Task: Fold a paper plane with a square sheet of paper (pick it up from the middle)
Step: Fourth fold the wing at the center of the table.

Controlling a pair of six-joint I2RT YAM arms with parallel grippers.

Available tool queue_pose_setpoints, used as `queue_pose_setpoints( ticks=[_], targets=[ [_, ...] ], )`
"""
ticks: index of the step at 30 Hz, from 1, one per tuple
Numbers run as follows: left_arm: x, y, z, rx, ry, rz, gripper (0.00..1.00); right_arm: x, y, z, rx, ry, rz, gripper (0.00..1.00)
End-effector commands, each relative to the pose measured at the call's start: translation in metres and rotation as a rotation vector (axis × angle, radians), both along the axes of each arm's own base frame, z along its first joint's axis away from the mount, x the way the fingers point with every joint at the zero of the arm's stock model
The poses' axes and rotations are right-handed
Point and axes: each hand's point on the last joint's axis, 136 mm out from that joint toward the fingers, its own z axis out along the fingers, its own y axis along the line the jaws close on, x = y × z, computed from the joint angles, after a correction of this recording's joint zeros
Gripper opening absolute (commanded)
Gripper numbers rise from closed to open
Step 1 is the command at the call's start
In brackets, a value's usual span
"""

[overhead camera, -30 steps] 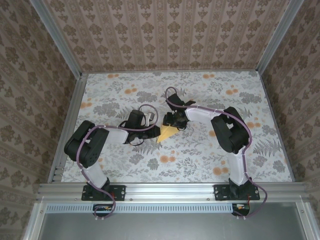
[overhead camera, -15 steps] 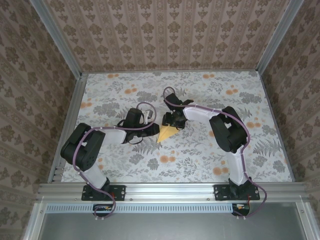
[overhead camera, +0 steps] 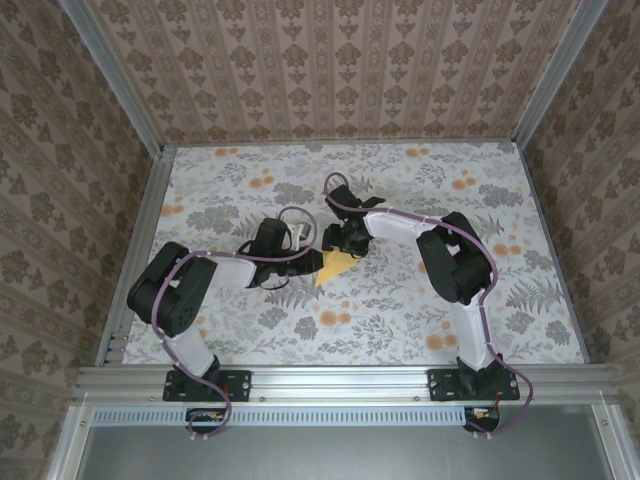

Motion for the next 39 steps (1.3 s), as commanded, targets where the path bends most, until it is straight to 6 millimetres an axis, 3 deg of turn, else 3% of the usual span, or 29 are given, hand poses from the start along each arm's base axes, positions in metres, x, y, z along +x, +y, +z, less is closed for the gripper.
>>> queue_pose_setpoints(
  ticks=[1, 11, 29, 39],
  targets=[
    [0.003, -0.009, 0.005, -0.025, -0.006, -0.024, 0.13, -0.055, -0.058, -0.088, -0.249, 0.246, -0.015, 0.66],
    [0.000, -0.002, -0.018, 0.047, 0.042, -0.011, 0.11, -0.057, -0.060, -0.088, -0.250, 0.255, -0.035, 0.64],
    [-0.009, 0.002, -0.038, 0.089, 0.120, -0.018, 0.09, -0.057, -0.060, -0.091, -0.240, 0.263, -0.037, 0.63],
    [-0.009, 0.004, -0.034, 0.102, 0.128, -0.014, 0.09, -0.062, -0.068, -0.101, -0.283, 0.287, -0.043, 0.60]
  ],
)
